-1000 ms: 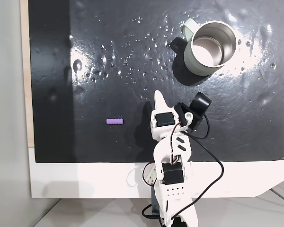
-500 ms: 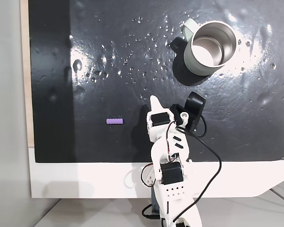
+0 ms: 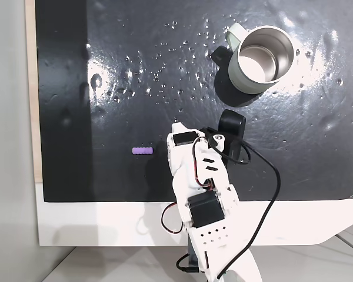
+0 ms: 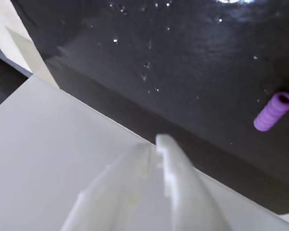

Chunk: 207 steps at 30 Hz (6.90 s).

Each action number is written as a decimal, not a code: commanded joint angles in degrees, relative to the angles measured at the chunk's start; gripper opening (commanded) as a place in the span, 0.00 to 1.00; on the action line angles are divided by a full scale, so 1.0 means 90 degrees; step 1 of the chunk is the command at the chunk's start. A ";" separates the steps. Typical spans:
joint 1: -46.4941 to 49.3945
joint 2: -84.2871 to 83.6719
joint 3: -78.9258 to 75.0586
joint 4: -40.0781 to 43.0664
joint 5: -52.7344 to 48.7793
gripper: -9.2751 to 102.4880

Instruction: Grasp a pengrip and put it in the cup.

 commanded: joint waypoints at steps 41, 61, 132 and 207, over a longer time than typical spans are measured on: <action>-0.2832 -0.5674 -0.4277 0.3262 0.3701 0.39; -0.3379 -0.6914 -0.3857 0.2617 0.3789 0.37; -0.2227 -0.5908 -0.6836 0.3721 0.1279 0.08; 0.3760 -0.6963 -1.0039 0.2490 -0.1279 0.08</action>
